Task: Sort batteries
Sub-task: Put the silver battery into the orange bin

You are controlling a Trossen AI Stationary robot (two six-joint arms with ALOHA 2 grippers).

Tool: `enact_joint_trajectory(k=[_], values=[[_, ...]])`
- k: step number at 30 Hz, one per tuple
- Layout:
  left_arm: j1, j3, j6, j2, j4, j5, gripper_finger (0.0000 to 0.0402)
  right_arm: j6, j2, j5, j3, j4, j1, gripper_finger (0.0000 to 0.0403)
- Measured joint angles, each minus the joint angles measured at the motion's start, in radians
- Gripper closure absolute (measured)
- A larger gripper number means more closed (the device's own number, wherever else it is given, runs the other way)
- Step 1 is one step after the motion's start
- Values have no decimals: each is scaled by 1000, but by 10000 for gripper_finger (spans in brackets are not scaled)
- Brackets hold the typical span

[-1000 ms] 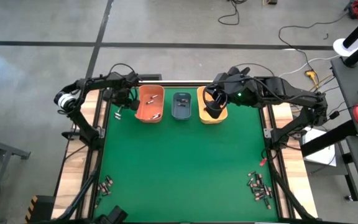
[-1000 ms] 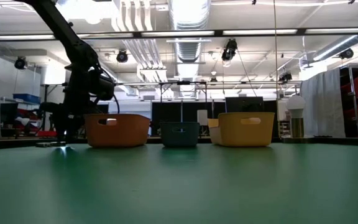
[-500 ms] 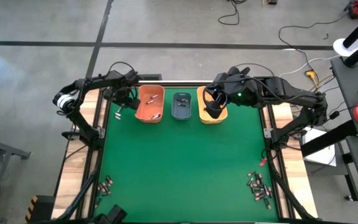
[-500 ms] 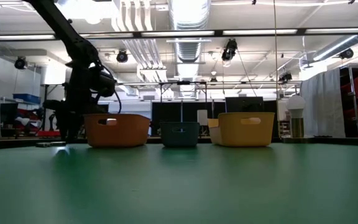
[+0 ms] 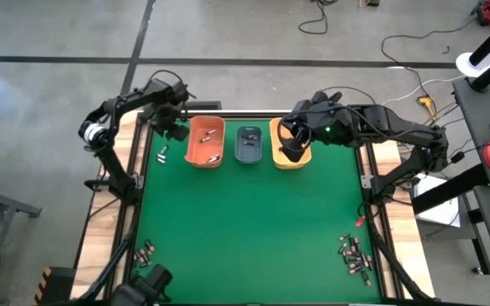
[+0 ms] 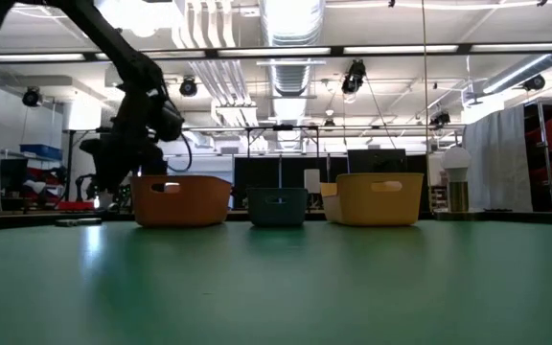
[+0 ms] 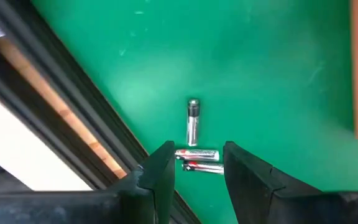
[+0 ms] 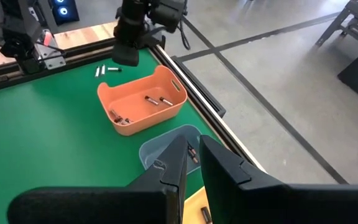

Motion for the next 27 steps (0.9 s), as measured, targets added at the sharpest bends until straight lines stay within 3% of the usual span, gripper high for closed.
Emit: enact_joint_trajectory(k=[10,16,27], values=[[4,-37,105,115,34,-4,287,108,0,-40,0,-120,3,364],[4,-134,128,83,137,-20,287,140,0,-52,0,-153,18,364],[0,-185,106,33,238,18,287,136,0,-51,0,-150,18,364]])
